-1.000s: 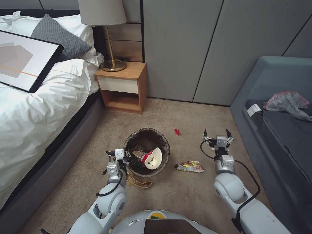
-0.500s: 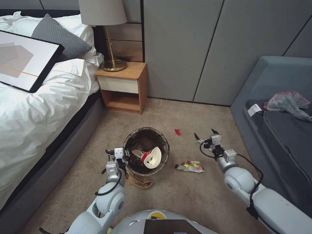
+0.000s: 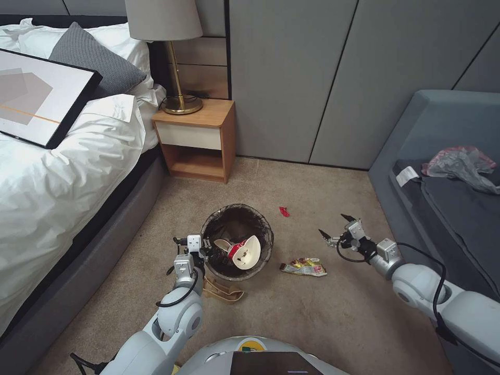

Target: Pick up the trash bin, then pick up the garbage from the floor and place it into the trash bin.

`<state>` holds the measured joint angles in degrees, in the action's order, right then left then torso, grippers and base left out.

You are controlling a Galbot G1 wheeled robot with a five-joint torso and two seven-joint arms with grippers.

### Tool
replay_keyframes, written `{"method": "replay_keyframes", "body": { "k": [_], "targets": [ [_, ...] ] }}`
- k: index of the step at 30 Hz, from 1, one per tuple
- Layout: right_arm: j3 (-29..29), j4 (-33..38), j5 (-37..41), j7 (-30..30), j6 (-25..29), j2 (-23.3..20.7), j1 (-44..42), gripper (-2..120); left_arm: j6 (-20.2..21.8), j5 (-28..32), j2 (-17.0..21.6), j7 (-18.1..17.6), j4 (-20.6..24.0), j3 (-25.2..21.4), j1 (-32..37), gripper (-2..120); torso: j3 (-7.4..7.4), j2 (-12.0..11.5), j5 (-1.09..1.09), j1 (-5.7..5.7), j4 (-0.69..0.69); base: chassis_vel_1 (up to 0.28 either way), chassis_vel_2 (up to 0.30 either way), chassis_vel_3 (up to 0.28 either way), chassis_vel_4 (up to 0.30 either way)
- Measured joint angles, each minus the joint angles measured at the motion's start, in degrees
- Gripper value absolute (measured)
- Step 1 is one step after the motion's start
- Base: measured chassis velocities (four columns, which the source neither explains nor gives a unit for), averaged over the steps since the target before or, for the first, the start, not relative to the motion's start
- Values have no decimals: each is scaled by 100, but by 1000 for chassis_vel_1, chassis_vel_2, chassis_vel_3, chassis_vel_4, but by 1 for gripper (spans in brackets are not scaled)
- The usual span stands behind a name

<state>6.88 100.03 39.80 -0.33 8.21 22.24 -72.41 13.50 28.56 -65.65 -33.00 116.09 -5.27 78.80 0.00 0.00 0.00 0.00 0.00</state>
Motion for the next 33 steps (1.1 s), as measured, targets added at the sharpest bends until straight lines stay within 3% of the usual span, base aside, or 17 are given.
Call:
{"method": "replay_keyframes", "body": {
  "k": [6,19,33],
  "targets": [
    [-604,-238,10,-251,-25,-68,581,100,-14,-2,-3,22,-26,2,2,2,0,0,-1,0,2,0,0,0,0],
    [-2124,-1048,-242,-355,-237,439,1775,100,-30,-6,-1,30,-55,-1,0,2,0,0,0,0,0,0,0,0,0],
    [-2759,-1666,-562,-741,-130,726,2267,100,-51,1,-5,35,-56,-49,1,2,0,0,-1,0,0,0,0,0,0]
  ]
}}
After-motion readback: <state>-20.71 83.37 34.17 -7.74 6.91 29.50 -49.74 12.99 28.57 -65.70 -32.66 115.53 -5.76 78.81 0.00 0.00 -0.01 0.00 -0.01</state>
